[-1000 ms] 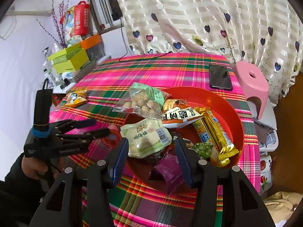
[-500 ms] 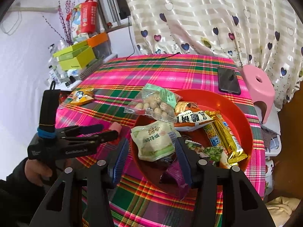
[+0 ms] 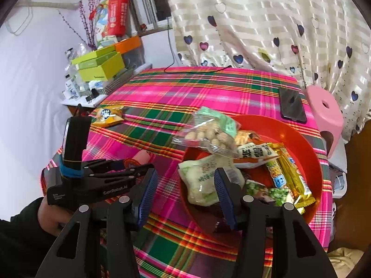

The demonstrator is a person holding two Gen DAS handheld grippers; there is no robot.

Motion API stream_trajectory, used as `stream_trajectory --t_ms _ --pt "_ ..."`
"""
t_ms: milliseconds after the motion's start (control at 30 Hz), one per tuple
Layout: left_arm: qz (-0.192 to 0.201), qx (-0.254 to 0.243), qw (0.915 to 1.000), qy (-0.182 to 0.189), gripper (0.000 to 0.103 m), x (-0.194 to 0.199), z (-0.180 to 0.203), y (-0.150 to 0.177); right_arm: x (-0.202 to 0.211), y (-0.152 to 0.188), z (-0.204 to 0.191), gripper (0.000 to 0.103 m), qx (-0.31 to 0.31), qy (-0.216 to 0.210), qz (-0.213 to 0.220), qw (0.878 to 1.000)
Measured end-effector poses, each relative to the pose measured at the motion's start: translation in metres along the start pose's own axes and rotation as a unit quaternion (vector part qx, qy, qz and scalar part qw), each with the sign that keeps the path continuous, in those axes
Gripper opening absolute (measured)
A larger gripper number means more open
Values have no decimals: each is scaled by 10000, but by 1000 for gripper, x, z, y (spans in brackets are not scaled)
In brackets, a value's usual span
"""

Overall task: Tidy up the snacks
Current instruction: 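Grasp the pink cup with red lid with the left gripper, then grasp the yellow chip bag with the right gripper while the left gripper holds the pink cup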

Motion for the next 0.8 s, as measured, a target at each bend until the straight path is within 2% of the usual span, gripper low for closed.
stream_trajectory --t_ms 333,567,800 --pt "372 224 9991 27 45 36 -33 -3 -27 -8 -35 49 237 -135 -185 9995" --pt "554 548 9969 -124 45 54 -72 0 -66 -9 -70 49 457 -346 -502 9971" --pt "772 883 9927 -291 45 73 -114 0 -108 -20 -106 50 596 -743 -669 9932"
Point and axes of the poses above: each gripper's, at about its wrist camera, not at the fingertips, and x roughly against the way its jaws point, z to its right, y to its underside, the point moved 7 cm from there along -x, roughly the way its jaws point, and after that the axes turned 5 degrees about z, right-handed, at the moved point
